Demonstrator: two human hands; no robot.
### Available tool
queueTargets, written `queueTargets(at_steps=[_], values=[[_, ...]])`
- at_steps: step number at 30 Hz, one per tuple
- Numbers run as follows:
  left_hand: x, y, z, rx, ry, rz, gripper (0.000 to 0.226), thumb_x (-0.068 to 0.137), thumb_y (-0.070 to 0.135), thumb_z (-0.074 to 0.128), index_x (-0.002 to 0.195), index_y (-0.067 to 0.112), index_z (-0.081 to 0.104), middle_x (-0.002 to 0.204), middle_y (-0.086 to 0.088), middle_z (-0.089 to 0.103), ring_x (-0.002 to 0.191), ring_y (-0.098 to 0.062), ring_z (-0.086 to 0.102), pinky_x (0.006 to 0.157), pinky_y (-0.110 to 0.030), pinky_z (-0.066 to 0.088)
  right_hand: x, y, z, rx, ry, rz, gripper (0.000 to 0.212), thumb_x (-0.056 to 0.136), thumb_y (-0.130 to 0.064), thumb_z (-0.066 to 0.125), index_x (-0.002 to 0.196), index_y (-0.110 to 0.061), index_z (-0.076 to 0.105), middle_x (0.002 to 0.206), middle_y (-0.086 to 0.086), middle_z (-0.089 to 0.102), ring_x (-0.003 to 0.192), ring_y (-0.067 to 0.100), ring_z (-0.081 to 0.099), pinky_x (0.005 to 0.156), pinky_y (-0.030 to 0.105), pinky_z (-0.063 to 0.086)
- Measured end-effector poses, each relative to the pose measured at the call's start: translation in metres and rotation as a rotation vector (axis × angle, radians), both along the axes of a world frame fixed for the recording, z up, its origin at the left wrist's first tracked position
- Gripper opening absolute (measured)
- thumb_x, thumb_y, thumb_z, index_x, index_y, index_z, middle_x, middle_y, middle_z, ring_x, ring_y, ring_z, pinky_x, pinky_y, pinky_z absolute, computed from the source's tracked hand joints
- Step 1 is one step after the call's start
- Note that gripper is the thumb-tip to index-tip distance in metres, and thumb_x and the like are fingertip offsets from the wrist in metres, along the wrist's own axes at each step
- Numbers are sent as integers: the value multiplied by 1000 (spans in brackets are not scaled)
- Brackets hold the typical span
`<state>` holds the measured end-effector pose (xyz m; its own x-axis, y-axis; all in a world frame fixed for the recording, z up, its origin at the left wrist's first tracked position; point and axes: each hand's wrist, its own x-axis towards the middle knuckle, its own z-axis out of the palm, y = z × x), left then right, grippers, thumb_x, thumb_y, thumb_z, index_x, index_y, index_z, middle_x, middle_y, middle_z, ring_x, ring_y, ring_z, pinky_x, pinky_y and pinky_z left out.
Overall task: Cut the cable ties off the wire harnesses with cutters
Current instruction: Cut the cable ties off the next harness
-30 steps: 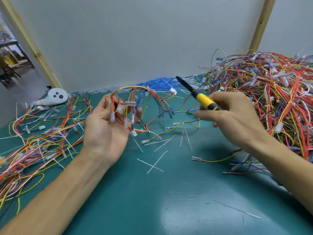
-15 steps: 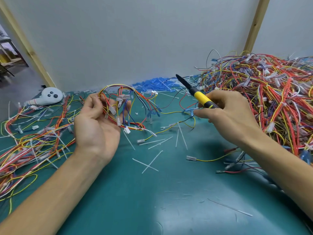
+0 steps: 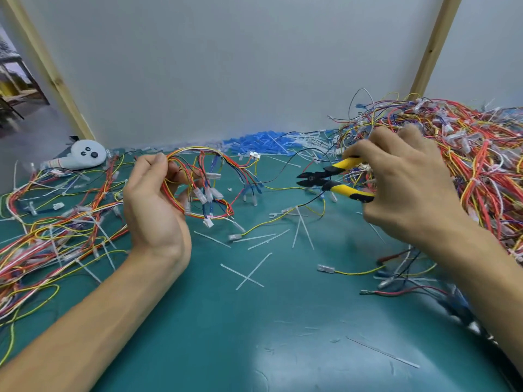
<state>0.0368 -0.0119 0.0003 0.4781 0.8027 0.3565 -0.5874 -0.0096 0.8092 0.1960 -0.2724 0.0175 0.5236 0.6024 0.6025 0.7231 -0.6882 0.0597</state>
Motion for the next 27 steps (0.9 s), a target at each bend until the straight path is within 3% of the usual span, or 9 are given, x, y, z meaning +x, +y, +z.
queueTargets(at_steps=[5,8,14,17,24,27], values=[[0,4,-1,-27,16,56,26,99,14,47,75,23,50,67,11,55,65,-8,51,58,-28,35,2,-6,2,-119,-54,10,66,56,-9,82,118,-24,65,107,-1,55,100,31,42,78,42,28],[0,6,-1,-56,26,61,33,100,14,48,69,26,54,67,11,55,64,-7,52,58,-30,34,5,-10,5,-136,-80,51,68,55,-6,81,118,-26,65,106,-3,54,101,30,41,77,40,24],[0,8,-2,-94,40,62,31,99,18,51,68,25,54,68,9,56,67,-13,51,68,-41,31,8,-11,4,-149,-89,139,73,52,-4,84,118,-30,64,109,-7,54,99,27,39,78,36,16],[0,9,-2,-106,44,54,32,99,18,52,69,25,55,69,7,56,70,-15,50,74,-49,28,6,-7,1,-156,-85,167,71,54,-6,83,119,-29,64,109,-6,55,99,28,40,78,38,19],[2,9,-3,-110,34,36,53,105,13,49,56,28,65,65,9,56,71,-19,49,76,-51,31,5,-4,-3,-166,-63,158,73,52,-4,77,119,-29,63,110,-5,55,99,28,41,79,37,19],[2,9,-3,-122,25,34,52,105,13,48,57,27,63,66,8,56,69,-18,51,78,-50,31,4,-4,-4,-155,-57,151,74,52,-4,77,120,-29,63,109,-5,55,99,28,40,79,37,19]])
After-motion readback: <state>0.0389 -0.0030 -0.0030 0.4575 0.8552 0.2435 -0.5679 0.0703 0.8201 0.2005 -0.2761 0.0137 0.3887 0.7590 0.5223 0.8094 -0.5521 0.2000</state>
